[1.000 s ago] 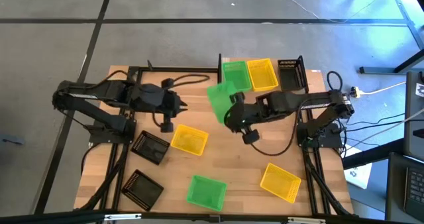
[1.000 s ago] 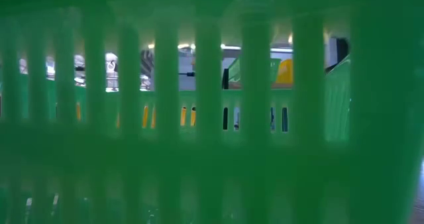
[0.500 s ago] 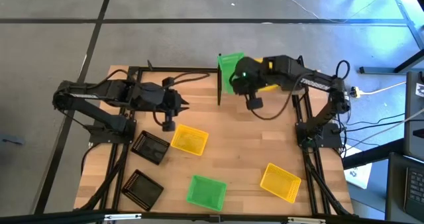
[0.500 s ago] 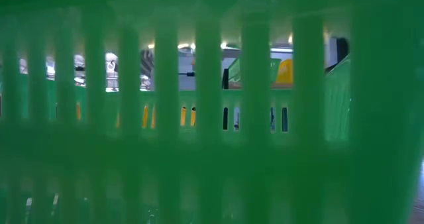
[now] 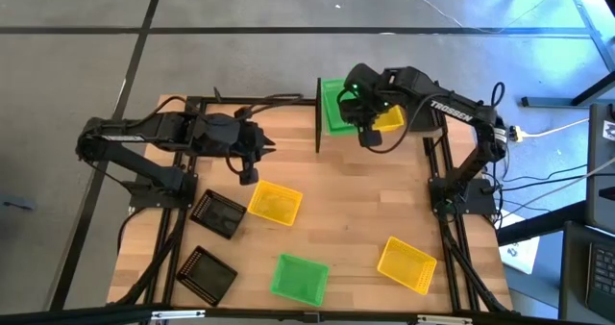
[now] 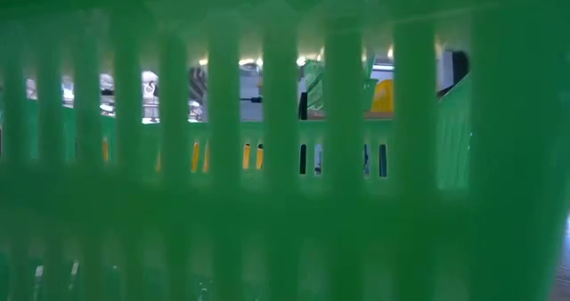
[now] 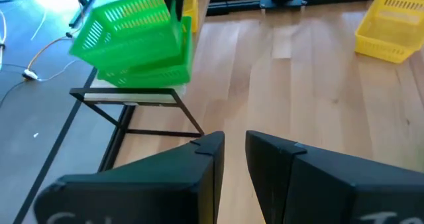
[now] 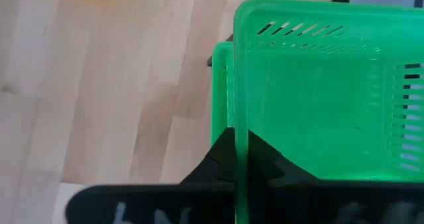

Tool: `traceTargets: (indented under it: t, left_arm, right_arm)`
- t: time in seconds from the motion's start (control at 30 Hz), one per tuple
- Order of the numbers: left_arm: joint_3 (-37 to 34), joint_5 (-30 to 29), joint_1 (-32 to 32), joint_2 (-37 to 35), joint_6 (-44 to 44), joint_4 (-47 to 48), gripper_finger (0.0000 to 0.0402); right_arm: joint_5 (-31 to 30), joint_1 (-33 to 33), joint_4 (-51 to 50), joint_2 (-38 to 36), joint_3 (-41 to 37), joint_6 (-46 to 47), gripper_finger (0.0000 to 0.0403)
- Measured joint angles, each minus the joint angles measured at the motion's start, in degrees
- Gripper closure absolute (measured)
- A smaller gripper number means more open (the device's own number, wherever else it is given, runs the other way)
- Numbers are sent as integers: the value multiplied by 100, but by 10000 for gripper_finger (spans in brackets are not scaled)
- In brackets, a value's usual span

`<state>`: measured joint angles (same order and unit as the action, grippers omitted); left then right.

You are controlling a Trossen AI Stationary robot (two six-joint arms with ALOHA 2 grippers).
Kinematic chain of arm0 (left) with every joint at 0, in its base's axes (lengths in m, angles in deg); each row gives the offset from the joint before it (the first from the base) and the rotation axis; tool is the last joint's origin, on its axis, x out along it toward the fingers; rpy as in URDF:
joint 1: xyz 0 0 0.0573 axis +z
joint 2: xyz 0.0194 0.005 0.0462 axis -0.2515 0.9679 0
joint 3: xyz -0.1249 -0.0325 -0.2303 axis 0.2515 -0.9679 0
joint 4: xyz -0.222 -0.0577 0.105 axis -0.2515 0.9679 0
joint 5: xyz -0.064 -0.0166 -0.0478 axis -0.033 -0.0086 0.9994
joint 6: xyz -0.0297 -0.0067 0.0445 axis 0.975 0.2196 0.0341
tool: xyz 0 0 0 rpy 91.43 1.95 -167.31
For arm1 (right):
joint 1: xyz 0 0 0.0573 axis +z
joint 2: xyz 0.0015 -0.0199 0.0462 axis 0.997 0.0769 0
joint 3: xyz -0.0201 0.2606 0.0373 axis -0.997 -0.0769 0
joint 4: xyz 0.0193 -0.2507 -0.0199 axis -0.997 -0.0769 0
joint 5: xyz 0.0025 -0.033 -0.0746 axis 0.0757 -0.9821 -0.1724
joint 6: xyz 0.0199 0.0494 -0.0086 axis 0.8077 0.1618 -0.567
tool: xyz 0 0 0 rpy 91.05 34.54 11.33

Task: Stack baskets on shelf by color
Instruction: Stack the top green bin on the green bin on the shelf

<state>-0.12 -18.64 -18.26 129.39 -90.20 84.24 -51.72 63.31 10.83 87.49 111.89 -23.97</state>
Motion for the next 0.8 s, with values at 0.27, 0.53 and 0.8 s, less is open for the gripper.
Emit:
traceTargets:
  t: [0.27,0.53,0.8]
  left_arm:
    - [0,2,110,0,-21,-36,347]
    - [0,3,112,0,-37,-34,347]
    - [0,3,112,0,-39,-31,347]
  right_arm:
    - [-2,-11,222,4,-196,-116,397]
    - [-155,-9,288,2,-194,-114,347]
    - [-852,-11,191,2,-194,-111,326]
